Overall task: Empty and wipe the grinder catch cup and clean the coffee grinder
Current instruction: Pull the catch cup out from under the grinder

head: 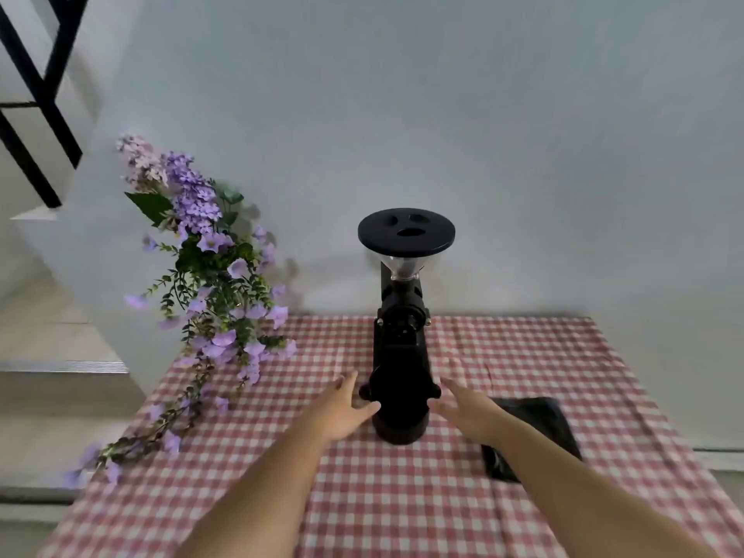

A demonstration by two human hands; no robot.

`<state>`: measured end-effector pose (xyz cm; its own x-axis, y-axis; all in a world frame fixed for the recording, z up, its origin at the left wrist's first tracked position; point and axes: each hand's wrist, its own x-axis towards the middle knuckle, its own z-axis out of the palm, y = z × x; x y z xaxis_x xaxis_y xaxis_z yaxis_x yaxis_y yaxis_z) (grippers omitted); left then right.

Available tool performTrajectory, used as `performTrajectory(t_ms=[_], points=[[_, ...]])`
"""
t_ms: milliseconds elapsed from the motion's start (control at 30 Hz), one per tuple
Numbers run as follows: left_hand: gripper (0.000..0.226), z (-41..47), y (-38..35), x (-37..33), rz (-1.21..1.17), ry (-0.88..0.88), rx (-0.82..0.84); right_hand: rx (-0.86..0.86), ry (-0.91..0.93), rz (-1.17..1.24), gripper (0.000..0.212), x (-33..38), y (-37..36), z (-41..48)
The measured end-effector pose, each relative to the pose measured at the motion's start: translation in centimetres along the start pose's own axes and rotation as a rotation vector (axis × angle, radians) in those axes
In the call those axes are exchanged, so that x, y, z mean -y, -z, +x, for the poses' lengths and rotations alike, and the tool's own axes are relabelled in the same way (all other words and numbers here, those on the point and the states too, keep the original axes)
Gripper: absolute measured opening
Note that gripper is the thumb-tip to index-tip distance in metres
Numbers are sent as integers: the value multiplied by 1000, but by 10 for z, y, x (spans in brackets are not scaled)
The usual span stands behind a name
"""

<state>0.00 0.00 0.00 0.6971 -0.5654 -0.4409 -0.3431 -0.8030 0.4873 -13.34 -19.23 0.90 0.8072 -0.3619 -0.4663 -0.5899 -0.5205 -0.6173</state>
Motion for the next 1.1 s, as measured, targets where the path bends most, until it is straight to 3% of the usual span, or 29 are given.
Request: performTrajectory(t_ms=[167,400,867,1100], points=[[98,10,-21,11,-157,-54,-1,3,26,35,110,-18,-20,21],[100,22,-43,13,-304,-128,-171,-99,97,125,122,-26,-34,41],[104,35,-57,14,-417,-103,-248,-198,168,174,111,-22,-48,54],[105,26,-49,1,-373,-237,-227,-277,130,240,109,-24,-40,30]])
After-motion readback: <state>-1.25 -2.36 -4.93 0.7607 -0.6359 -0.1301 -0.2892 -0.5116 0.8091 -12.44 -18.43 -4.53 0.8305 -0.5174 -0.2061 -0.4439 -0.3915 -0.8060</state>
